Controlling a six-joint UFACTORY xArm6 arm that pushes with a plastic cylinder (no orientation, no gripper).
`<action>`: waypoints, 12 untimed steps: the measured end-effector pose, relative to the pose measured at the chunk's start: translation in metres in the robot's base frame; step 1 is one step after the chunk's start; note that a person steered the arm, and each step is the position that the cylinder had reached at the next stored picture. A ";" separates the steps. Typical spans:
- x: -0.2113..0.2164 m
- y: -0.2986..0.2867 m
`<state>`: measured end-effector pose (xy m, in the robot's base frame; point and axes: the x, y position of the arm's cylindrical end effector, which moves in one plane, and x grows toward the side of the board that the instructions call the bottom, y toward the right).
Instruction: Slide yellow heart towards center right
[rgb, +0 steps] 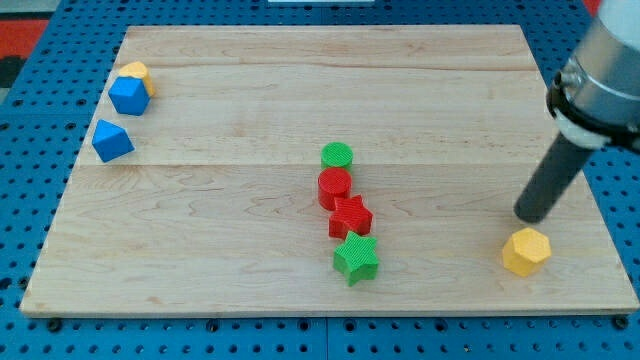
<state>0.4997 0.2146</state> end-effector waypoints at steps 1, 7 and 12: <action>-0.087 -0.025; -0.299 -0.519; -0.199 -0.387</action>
<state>0.3011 -0.1724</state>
